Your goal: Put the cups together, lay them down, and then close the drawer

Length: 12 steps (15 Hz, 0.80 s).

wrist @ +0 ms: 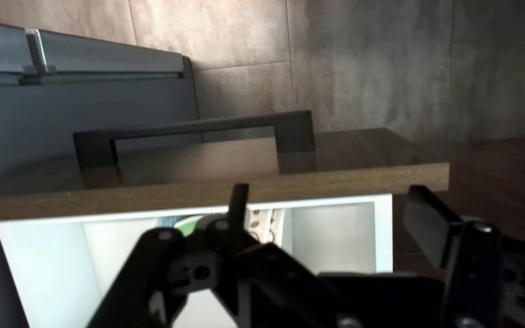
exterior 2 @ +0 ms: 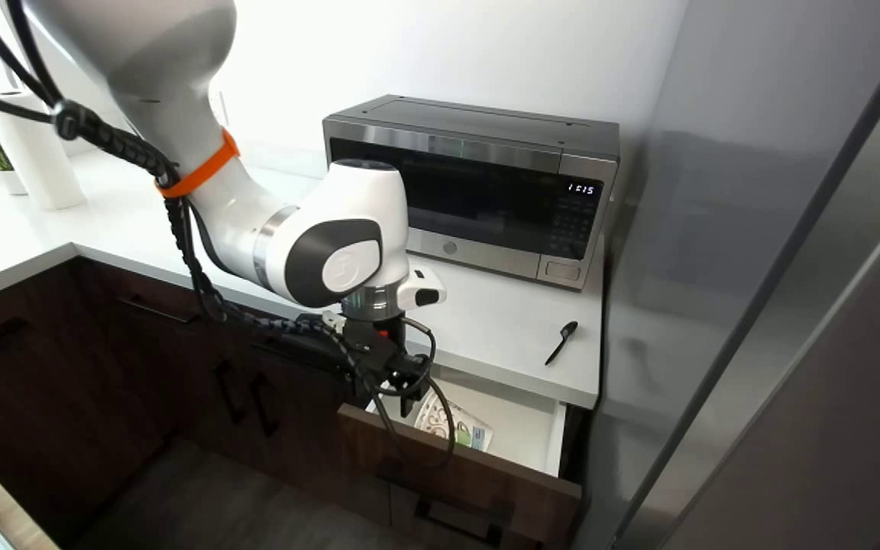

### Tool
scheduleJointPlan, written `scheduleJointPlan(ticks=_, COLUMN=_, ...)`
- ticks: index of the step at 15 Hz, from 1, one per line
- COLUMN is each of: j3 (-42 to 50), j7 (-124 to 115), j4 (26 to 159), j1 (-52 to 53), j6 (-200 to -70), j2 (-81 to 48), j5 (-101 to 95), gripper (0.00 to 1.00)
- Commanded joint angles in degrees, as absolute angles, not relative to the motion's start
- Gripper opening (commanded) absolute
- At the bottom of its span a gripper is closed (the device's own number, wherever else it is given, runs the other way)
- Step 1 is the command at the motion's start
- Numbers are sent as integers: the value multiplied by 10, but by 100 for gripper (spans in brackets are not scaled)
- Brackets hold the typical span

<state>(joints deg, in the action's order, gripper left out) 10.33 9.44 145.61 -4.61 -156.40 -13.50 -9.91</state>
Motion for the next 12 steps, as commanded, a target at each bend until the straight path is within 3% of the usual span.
scheduleJointPlan(ticks=1, j3=104, j7=98, j4=1514, j1=-74, j6=-1615, j2=-115, j5=-96, gripper=56)
scheduleJointPlan(ticks=8, j3=89, j7=103, j4=1565, j1=-118, j6=-1795, j2=-163, j5=-69, gripper=2)
scheduleJointPlan(ticks=12, j3=45, j7=94, j4=1562, j1=-162, j6=-1864, j2=-210, j5=-56, gripper=0)
